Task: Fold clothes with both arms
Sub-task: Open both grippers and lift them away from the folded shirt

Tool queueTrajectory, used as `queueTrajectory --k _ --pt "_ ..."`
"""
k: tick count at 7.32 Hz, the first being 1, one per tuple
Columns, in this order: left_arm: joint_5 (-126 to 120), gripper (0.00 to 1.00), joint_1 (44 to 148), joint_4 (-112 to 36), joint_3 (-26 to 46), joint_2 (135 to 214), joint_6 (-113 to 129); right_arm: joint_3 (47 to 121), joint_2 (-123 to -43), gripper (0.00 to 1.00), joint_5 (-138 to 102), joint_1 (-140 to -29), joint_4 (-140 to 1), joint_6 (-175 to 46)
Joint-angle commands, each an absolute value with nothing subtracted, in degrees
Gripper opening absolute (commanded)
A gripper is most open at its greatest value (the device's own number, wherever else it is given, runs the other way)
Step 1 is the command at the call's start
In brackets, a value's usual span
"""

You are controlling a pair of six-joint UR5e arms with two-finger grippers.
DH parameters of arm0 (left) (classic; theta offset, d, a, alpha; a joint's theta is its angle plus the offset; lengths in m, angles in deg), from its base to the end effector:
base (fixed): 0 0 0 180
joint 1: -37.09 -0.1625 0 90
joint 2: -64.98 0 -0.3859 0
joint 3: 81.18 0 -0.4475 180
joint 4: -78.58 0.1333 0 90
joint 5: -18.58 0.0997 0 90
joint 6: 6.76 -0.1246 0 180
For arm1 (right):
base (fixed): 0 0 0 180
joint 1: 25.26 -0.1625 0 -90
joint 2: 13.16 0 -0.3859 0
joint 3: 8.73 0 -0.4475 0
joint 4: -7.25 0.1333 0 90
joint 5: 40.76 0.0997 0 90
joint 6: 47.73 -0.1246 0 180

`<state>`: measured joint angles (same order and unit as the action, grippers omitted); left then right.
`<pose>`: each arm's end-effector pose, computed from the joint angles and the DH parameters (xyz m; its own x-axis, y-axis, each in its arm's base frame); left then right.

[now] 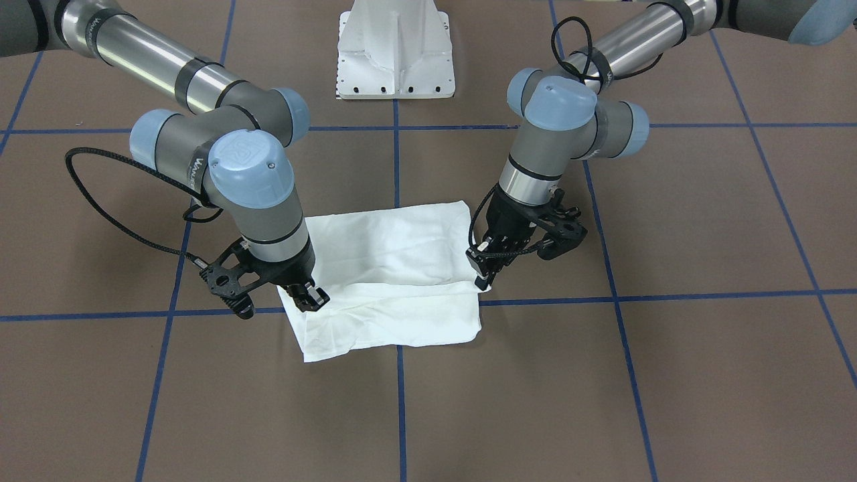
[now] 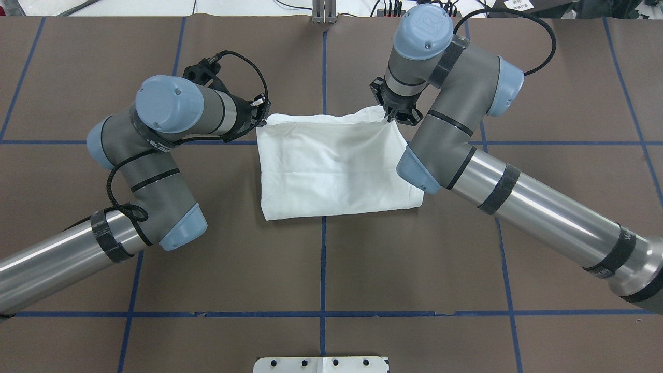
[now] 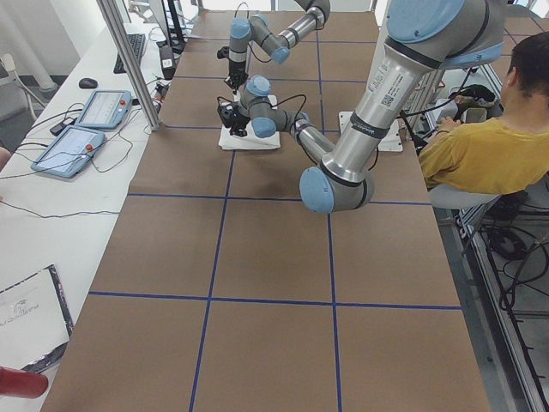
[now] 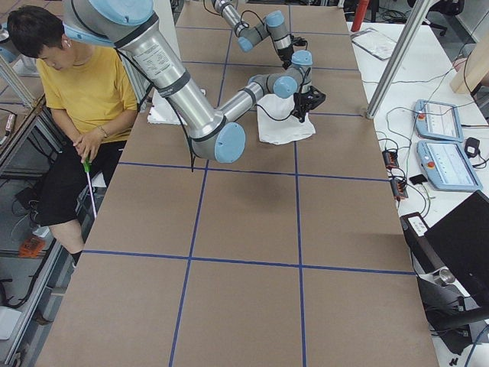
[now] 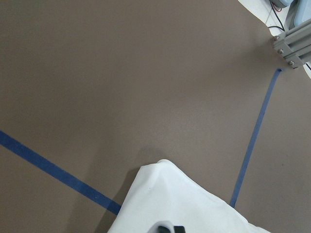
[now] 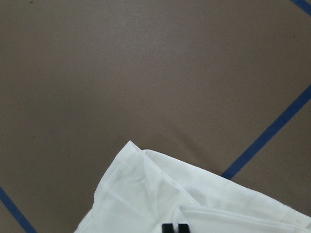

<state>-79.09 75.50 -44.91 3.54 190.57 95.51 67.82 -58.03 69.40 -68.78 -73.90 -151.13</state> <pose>0.5275 -0.5672 0.2155 0.2271 -0.4489 -0.8642 0.5835 0.7732 -0.2483 -0.5223 -0.6206 0.2238 0.4240 0.7026 0.5714 -0.5986 0.6909 -0.4054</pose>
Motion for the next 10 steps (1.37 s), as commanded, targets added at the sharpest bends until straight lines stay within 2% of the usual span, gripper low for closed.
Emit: queueTrajectory --k 1,2,3,4,6,7,10 --pt "-79.07 0.34 76.02 -51.20 -2.92 191.36 95.20 60.21 -55.89 0.99 69.28 -68.86 -68.43 -150.56" --pt "-79.07 0.44 77.24 -52.19 -5.91 193.28 95.20 59.31 -55.18 1.00 69.28 -69.55 -68.42 -149.34" --pt "-79.15 0.60 79.43 -52.29 -6.99 194.09 95.02 59.21 -55.26 1.00 69.71 -71.30 -68.42 -145.41" --pt "-79.15 1.00 80.32 -52.29 -7.00 194.09 94.85 59.30 -55.78 1.00 69.72 -71.75 -68.42 -144.68" --pt "-80.20 1.00 81.12 -52.11 -6.74 194.01 93.36 59.82 -56.14 1.00 71.37 -73.50 -68.51 -143.19" --pt "-85.69 1.00 82.69 -51.76 -6.04 193.31 87.69 61.92 -59.10 1.00 73.91 -74.73 -68.42 -140.39" --pt "-94.60 1.00 87.70 -48.27 8.34 180.42 63.83 73.86 -72.27 1.00 81.11 -83.14 -69.12 -120.58"
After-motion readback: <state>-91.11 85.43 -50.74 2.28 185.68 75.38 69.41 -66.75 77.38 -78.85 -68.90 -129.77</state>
